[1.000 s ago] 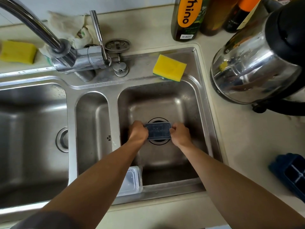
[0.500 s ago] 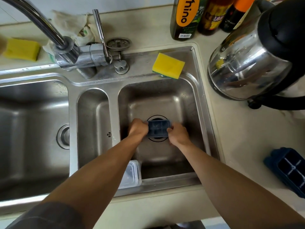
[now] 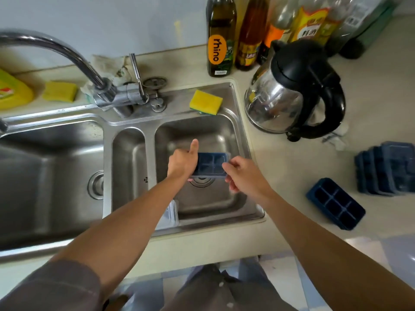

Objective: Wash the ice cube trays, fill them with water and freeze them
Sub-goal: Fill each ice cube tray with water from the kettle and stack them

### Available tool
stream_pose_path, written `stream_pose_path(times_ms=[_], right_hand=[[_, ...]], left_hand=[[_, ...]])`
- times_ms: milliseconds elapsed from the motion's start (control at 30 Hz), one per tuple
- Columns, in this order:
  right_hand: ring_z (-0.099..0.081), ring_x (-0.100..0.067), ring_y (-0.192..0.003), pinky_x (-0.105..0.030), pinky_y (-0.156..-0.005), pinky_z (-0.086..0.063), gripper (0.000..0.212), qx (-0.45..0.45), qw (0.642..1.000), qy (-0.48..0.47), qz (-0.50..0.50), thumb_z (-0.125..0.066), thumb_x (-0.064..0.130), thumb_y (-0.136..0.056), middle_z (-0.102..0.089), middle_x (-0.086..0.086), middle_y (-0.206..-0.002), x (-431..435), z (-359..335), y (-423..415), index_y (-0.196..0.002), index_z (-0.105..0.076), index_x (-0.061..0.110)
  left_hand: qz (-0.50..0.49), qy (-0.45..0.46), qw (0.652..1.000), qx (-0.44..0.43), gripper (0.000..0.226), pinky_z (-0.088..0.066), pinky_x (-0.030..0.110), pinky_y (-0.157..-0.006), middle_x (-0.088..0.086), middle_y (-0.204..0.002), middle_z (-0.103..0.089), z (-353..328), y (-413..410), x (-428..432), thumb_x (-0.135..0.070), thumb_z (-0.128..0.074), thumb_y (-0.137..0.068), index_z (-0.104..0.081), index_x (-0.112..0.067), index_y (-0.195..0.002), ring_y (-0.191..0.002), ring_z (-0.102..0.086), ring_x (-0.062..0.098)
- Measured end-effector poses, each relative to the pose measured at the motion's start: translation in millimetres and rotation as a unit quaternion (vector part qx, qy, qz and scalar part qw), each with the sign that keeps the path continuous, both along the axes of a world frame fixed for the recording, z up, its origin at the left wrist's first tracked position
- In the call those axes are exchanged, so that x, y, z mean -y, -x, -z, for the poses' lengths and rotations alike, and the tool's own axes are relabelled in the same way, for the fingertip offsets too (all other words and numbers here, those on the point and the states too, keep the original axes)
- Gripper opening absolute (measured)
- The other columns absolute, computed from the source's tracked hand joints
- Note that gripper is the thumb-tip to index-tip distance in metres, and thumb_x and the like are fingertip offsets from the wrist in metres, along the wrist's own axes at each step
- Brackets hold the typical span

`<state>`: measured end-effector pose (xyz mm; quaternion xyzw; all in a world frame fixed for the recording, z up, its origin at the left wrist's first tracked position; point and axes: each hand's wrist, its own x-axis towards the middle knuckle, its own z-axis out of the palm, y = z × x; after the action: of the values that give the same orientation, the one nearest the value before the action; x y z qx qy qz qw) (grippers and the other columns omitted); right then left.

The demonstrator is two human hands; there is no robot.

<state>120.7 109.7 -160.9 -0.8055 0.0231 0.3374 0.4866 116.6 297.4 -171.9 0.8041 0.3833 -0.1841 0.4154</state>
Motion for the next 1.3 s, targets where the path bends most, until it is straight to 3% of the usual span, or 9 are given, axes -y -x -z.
stream_pose_path(times_ms=[67, 167, 300, 467, 667, 833, 967, 1133, 1300], right_hand=[[-0.066, -0.014, -0.059, -0.03, -0.058, -0.055, 0.026, 0.03, 0.999, 0.025, 0.016, -0.058, 0.045, -0.099, -0.072, -0.005, -0.082, 8.9, -13.6, -4.7, -0.097, -0.061, 0.019], [-0.071, -0.021, -0.069, -0.04, -0.066, -0.062, 0.044, 0.061, 0.995, 0.063, 0.043, -0.055, 0.064, -0.092, -0.072, -0.003, -0.083, 13.7, -31.6, -17.1, -0.089, -0.06, 0.021], [-0.071, -0.021, -0.066, -0.028, -0.044, -0.052, 0.067, 0.078, 0.993, 0.082, 0.037, -0.043, 0.076, -0.089, -0.069, -0.005, -0.076, 7.0, -50.3, -24.7, -0.077, -0.066, 0.015], [-0.059, -0.015, -0.062, -0.028, -0.052, -0.033, 0.067, 0.142, 0.98, 0.09, 0.108, -0.043, 0.07, -0.096, -0.061, -0.001, -0.063, 1.2, -57.4, -15.0, -0.061, -0.059, 0.015], [-0.061, -0.021, -0.064, -0.036, -0.064, -0.047, 0.06, 0.173, 0.978, 0.06, 0.101, -0.048, 0.059, -0.098, -0.06, -0.003, -0.062, 1.8, -54.9, -4.2, -0.056, -0.055, 0.016], [-0.055, -0.016, -0.055, -0.032, -0.055, -0.04, 0.063, 0.202, 0.974, 0.062, 0.087, -0.047, 0.055, -0.101, -0.054, -0.001, -0.054, 0.3, -55.0, -0.3, -0.052, -0.05, 0.015], [-0.059, -0.019, -0.064, -0.033, -0.059, -0.044, 0.062, 0.17, 0.981, 0.075, 0.059, -0.044, 0.059, -0.1, -0.058, -0.002, -0.061, -0.6, -56.3, -1.5, -0.057, -0.053, 0.014], [-0.063, -0.021, -0.07, -0.037, -0.068, -0.05, 0.063, 0.176, 0.975, 0.132, -0.025, -0.035, 0.064, -0.1, -0.062, -0.003, -0.07, 1.5, -54.8, 2.8, -0.064, -0.057, 0.018], [-0.063, -0.024, -0.076, -0.035, -0.068, -0.046, 0.067, 0.176, 0.967, 0.176, -0.054, -0.027, 0.065, -0.102, -0.062, -0.007, -0.078, -3.2, -59.0, -0.2, -0.084, -0.063, 0.011]], left_hand=[[0.012, -0.01, 1.0, 0.006, 0.058, -0.059, 0.035, -0.045, 0.018, -0.099, -0.065, -18.1, 2.6, 9.5, -0.061, -0.041, -0.098, -0.065, -0.008, -0.087, -0.068, -0.067, 0.03], [0.026, -0.021, 0.999, 0.018, 0.055, -0.061, 0.037, -0.051, 0.021, -0.097, -0.068, -41.9, 1.3, 24.5, -0.049, -0.043, -0.099, -0.069, -0.001, -0.095, -0.066, -0.07, 0.034], [0.025, -0.012, 0.999, 0.028, 0.05, -0.061, 0.037, -0.052, 0.019, -0.093, -0.067, -69.0, -2.2, 44.6, -0.041, -0.039, -0.097, -0.069, 0.0, -0.097, -0.067, -0.07, 0.035], [0.017, -0.005, 0.998, 0.06, 0.05, -0.051, 0.027, -0.042, 0.017, -0.093, -0.067, -84.2, 6.3, 54.2, -0.041, -0.039, -0.095, -0.069, -0.001, -0.099, -0.068, -0.069, 0.031], [0.021, -0.022, 0.997, 0.07, 0.051, -0.059, 0.034, -0.048, 0.017, -0.091, -0.067, -88.8, 18.9, 54.6, -0.039, -0.039, -0.097, -0.069, 0.002, -0.1, -0.067, -0.069, 0.031], [0.031, -0.031, 0.996, 0.075, 0.05, -0.061, 0.037, -0.049, 0.016, -0.086, -0.067, -89.3, 24.4, 52.1, -0.039, -0.038, -0.099, -0.068, 0.001, -0.097, -0.065, -0.07, 0.03], [0.047, -0.043, 0.994, 0.085, 0.047, -0.063, 0.042, -0.06, 0.012, -0.082, -0.067, -89.0, 26.6, 45.6, -0.042, -0.039, -0.096, -0.066, -0.006, -0.083, -0.069, -0.069, 0.029], [0.126, -0.092, 0.982, 0.105, 0.047, -0.051, 0.029, -0.045, 0.007, -0.068, -0.064, -89.5, 23.6, 36.3, -0.042, -0.042, -0.096, -0.061, -0.015, -0.063, -0.062, -0.066, 0.025], [0.251, -0.163, 0.952, 0.07, 0.015, -0.06, 0.04, -0.061, 0.011, -0.085, -0.06, -96.2, 20.5, 39.8, -0.016, -0.044, -0.102, -0.054, -0.007, -0.106, -0.072, -0.067, 0.031]])
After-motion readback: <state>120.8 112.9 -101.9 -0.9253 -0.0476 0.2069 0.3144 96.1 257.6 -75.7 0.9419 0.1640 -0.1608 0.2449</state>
